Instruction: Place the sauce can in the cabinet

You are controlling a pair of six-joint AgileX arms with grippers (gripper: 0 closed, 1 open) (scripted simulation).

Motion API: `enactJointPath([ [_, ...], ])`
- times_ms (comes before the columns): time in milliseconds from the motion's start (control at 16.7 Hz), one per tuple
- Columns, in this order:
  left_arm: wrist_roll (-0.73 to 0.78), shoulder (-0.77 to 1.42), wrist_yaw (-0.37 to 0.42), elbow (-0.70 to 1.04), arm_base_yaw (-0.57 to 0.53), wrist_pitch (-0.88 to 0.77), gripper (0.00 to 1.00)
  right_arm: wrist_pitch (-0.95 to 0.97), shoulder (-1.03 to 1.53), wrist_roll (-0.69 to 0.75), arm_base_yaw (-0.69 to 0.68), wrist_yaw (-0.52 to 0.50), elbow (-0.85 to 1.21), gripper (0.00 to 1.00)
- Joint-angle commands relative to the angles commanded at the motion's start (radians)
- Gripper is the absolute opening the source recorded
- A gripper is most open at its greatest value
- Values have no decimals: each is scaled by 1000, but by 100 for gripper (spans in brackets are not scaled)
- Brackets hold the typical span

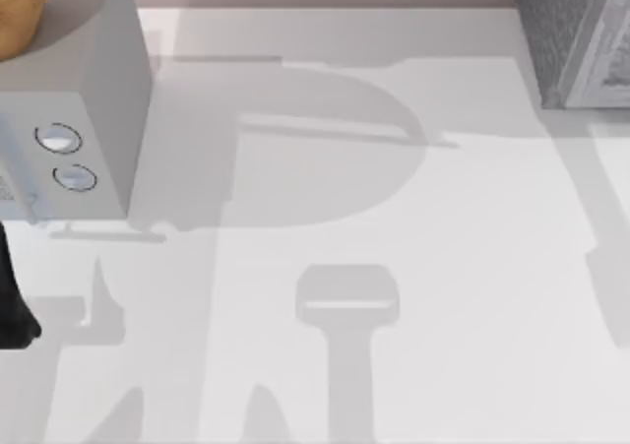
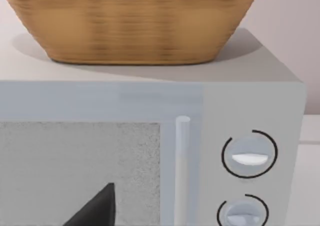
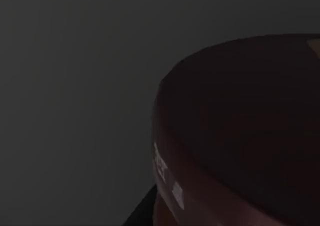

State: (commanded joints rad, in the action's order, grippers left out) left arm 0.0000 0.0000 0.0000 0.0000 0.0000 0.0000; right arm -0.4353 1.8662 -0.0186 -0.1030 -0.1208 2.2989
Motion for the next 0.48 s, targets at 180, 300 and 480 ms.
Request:
enactJointPath([
  [180, 0, 0, 0, 0, 0, 0, 100, 0, 0, 0, 0, 0, 0, 53],
  [300, 0, 0, 0, 0, 0, 0, 100, 0, 0, 0, 0, 0, 0, 68],
  [480, 0, 0, 0, 0, 0, 0, 100, 0, 0, 0, 0, 0, 0, 90],
])
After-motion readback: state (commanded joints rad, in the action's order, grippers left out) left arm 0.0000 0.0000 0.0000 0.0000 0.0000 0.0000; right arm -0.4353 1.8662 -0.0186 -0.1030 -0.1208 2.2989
